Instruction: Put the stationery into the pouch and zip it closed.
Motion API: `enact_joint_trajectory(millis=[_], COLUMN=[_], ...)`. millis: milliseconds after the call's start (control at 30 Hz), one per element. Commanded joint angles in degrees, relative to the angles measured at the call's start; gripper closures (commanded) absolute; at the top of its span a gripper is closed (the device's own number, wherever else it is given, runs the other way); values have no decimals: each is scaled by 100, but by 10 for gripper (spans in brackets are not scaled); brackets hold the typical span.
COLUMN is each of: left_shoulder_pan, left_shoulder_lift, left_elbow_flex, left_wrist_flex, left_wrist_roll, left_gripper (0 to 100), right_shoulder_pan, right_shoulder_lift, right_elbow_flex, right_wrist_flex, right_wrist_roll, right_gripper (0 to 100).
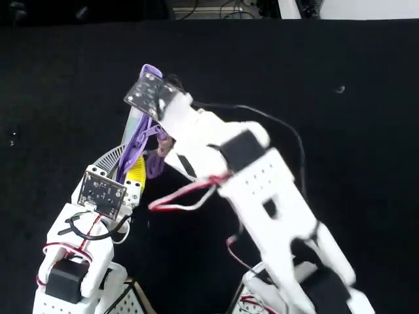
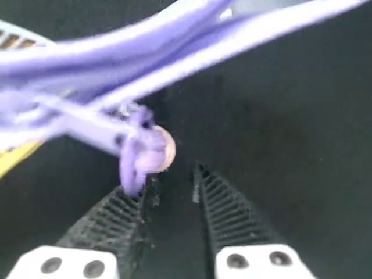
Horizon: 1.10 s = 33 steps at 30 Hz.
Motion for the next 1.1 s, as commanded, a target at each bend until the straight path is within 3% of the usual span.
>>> enact_joint_trajectory(millis=[0, 367, 567, 833, 1067], left_shoulder_pan=[4, 48, 48, 48, 40], left_shoulder_lift=[18, 18, 18, 18, 18], left_elbow_flex=[4, 4, -4, -92, -84], left_wrist_flex=[62, 70, 70, 105, 105], left_wrist_roll=[-18, -18, -18, -18, -18], left_gripper=[973, 973, 973, 973, 973], right_shoulder_pan=[-88, -404, -844, -818, -475], right_shoulder_lift=[-1473, -3451, -3890, -3916, -3943], right_elbow_flex=[690, 3248, 3521, 4154, 4268], right_wrist_flex=[-510, -2611, -2796, -3956, -4079], right_wrist_roll=[-79, -571, -774, -853, -1152], right_gripper=[888, 886, 885, 885, 883])
